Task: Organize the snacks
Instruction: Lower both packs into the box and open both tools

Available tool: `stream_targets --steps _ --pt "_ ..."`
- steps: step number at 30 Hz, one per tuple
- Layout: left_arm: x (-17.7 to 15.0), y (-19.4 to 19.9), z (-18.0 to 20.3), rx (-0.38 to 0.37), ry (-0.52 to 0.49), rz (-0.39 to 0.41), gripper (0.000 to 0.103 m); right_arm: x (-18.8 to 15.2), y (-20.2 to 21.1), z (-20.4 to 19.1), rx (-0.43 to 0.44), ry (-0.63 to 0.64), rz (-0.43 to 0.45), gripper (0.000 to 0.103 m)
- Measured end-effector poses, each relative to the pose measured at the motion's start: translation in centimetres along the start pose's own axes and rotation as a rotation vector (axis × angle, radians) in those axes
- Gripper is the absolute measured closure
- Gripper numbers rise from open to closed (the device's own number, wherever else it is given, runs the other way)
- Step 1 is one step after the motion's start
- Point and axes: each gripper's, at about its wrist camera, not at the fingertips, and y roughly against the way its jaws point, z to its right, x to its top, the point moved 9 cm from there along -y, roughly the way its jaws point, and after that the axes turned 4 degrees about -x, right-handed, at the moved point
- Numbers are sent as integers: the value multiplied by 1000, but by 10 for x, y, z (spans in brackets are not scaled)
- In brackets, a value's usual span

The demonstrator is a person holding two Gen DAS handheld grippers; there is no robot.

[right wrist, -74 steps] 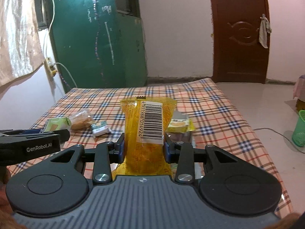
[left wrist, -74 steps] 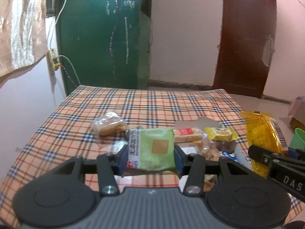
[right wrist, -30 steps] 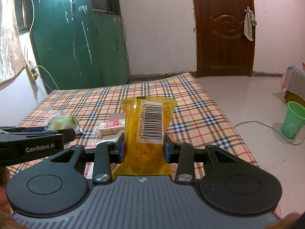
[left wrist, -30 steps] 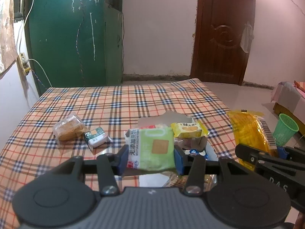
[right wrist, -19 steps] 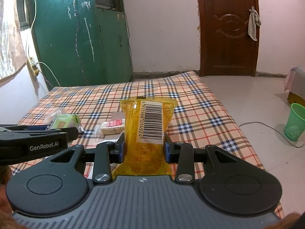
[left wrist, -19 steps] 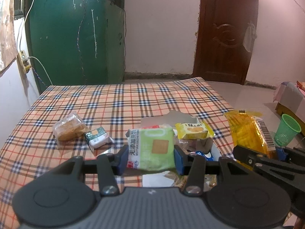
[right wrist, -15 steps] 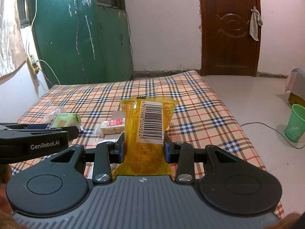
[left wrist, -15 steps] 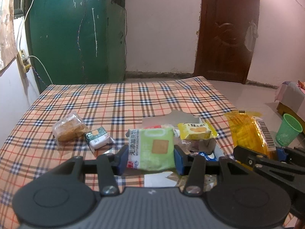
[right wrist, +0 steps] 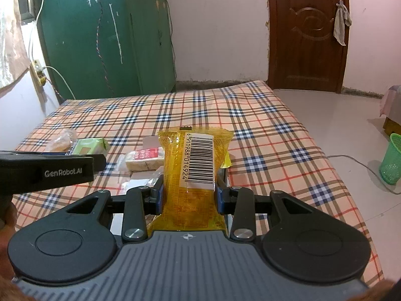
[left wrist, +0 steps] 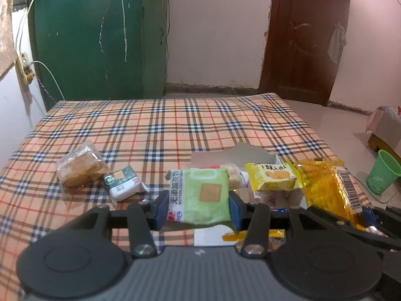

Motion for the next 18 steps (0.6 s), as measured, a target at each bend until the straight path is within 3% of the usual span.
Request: stream_targets --steps 9,12,13,16,18 --pt "-2 -32 4 -33 -1 -37 56 -1 -32 12 -25 -9 -28 58" --pt "-12 -41 3 -61 7 -70 55 -6 -40 14 -30 -4 -43 46" --pt "-15 -44 2 -70 12 -81 54 -8 -42 14 -40 1 -42 38" --pt "-24 -49 -3 -105 50 -103 34 -9 -45 14 -43 -4 -36 34" --pt "-27 -49 -6 -115 61 -107 34 -8 -43 14 -48 -7 -27 34"
